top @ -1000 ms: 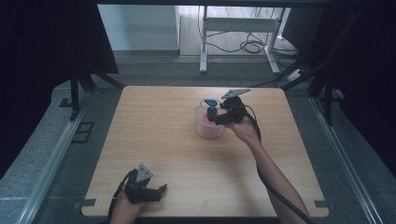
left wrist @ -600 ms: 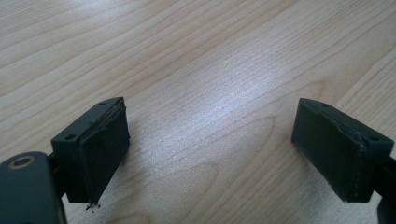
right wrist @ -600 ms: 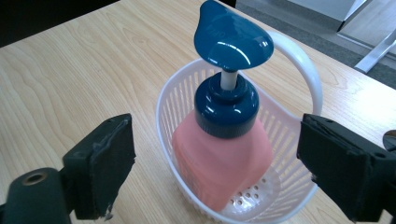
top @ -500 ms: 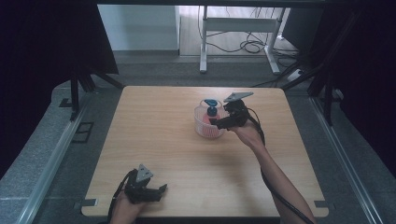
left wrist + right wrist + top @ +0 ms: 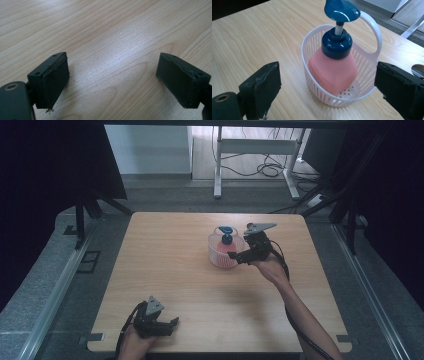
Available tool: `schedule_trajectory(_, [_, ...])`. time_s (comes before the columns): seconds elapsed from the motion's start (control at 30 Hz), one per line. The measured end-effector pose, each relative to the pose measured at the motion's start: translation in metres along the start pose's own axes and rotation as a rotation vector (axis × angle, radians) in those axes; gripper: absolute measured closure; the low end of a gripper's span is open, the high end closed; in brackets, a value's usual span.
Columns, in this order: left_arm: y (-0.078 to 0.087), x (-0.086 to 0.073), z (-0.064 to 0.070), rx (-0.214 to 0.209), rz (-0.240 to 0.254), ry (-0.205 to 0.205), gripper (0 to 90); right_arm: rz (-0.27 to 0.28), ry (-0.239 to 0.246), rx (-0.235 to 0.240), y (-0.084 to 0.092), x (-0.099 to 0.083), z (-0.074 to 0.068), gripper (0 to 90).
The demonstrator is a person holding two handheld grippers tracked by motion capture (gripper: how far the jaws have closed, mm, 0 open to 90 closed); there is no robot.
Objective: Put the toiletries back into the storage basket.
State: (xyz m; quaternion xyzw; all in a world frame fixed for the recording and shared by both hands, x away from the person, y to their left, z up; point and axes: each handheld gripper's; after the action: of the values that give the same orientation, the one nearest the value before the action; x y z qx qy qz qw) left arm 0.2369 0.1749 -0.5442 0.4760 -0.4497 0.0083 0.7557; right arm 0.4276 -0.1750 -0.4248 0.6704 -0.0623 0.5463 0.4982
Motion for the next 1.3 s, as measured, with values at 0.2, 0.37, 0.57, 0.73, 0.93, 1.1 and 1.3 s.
schedule_trajectory(0.2, [0.0, 0.0, 0.0, 0.002, 0.0, 0.003, 10.7, 0.0, 0.018, -0.001, 0.007, -0.005, -0.004, 6.0])
schedule_trajectory(0.37, [0.0, 0.0, 0.001, 0.004, 0.0, 0.005, 10.7, -0.005, 0.025, 0.002, 0.012, -0.009, -0.007, 5.2])
schedule_trajectory(0.57, [0.0, 0.0, 0.001, 0.005, 0.0, 0.007, 10.7, -0.008, 0.031, 0.008, 0.015, -0.014, -0.011, 4.9])
schedule_trajectory(0.73, [0.0, 0.0, 0.001, 0.005, 0.0, 0.007, 10.7, -0.008, 0.032, 0.015, 0.019, -0.018, -0.014, 4.7])
schedule_trajectory(0.93, [0.0, 0.0, 0.001, 0.005, 0.0, 0.006, 10.8, -0.018, 0.026, 0.025, 0.024, -0.022, -0.017, 4.7])
schedule_trajectory(1.1, [0.0, 0.0, 0.0, 0.003, 0.0, 0.003, 11.0, -0.026, 0.033, 0.023, 0.029, -0.028, -0.02, 4.1])
schedule_trajectory(1.3, [0.0, 0.0, 0.0, 0.003, 0.0, 0.003, 11.0, -0.026, 0.037, 0.024, 0.033, -0.032, -0.022, 2.8])
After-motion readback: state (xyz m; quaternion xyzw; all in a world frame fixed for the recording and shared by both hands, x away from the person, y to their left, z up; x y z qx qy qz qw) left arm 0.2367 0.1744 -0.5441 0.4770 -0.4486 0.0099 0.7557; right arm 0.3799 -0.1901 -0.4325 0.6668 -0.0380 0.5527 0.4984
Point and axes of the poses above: each handheld gripper's, and its own axes: y roughly backward along the jaws, x roughly out of its top, z roughly to its right, and after that the axes turned 9 degrees about -x, right-handed
